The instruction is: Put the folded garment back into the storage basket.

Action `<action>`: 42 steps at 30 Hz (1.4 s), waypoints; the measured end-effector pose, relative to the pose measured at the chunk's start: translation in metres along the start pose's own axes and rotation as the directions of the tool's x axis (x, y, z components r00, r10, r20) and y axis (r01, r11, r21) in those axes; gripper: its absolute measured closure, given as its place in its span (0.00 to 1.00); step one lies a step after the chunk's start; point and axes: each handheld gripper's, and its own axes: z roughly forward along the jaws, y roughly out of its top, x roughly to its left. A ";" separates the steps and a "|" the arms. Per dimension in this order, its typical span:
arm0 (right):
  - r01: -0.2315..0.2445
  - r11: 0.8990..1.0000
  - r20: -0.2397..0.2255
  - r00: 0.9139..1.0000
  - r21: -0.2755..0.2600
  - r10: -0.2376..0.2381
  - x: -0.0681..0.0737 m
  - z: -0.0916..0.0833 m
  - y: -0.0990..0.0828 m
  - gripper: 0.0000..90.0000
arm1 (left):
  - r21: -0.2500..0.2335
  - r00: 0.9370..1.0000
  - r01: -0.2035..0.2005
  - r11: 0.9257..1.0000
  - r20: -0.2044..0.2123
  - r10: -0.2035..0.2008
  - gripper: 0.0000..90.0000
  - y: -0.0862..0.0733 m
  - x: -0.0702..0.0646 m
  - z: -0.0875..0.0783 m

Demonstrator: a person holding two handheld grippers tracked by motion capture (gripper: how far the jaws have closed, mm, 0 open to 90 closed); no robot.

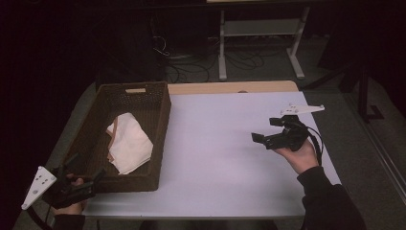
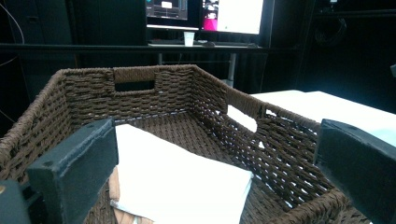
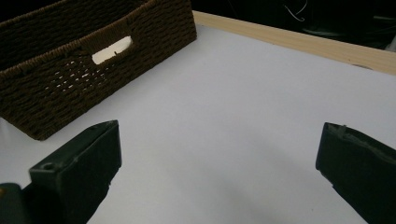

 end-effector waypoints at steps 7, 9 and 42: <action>-0.015 1.000 0.013 1.000 0.006 0.015 -0.004 -0.006 -0.014 0.00 | 0.000 1.000 0.000 1.000 0.000 0.000 0.00 0.000 0.000 0.000; -0.020 1.000 0.018 1.000 0.011 0.020 -0.006 -0.007 -0.020 0.00 | 0.000 1.000 0.000 1.000 0.000 0.000 0.00 0.000 0.000 0.000; -0.003 1.000 0.114 0.993 0.031 -0.001 0.000 -0.019 -0.082 0.00 | -0.002 1.000 -0.002 1.000 -0.001 0.002 0.00 0.000 0.000 -0.001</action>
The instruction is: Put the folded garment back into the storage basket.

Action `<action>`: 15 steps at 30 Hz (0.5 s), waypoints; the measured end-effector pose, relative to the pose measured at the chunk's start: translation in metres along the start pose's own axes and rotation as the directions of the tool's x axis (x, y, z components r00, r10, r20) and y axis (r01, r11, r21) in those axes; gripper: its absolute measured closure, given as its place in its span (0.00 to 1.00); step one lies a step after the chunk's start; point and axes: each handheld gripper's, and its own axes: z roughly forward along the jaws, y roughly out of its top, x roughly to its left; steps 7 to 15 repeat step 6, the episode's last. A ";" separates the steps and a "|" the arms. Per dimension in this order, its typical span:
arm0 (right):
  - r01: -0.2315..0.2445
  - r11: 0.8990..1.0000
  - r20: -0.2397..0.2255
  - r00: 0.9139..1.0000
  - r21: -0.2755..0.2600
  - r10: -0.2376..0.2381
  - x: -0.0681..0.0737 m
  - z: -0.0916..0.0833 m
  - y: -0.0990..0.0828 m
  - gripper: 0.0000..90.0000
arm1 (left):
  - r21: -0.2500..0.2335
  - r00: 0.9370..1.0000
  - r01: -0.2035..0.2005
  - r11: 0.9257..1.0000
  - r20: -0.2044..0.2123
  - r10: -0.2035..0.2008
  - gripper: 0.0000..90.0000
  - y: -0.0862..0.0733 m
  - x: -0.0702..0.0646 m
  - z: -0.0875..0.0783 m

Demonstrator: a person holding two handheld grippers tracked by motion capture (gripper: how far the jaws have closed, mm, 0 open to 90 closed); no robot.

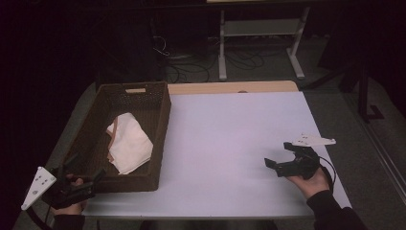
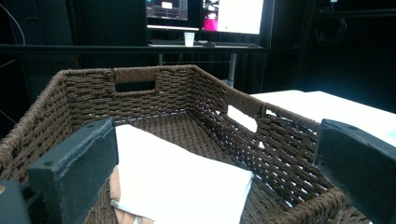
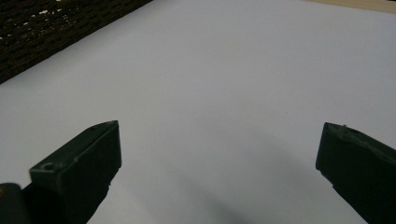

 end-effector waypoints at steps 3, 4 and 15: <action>0.008 1.000 0.010 1.000 0.001 -0.008 0.000 -0.001 -0.004 0.00 | -0.001 1.000 -0.002 1.000 0.001 0.002 0.00 0.000 0.000 0.000; 0.014 1.000 0.013 1.000 -0.001 -0.014 0.000 -0.001 -0.005 0.00 | -0.003 1.000 -0.002 1.000 0.003 0.002 0.00 0.000 0.000 0.000; 0.017 1.000 0.022 1.000 -0.002 -0.017 0.000 0.001 -0.007 0.00 | -0.004 1.000 -0.005 1.000 0.005 0.005 0.00 0.001 -0.001 0.001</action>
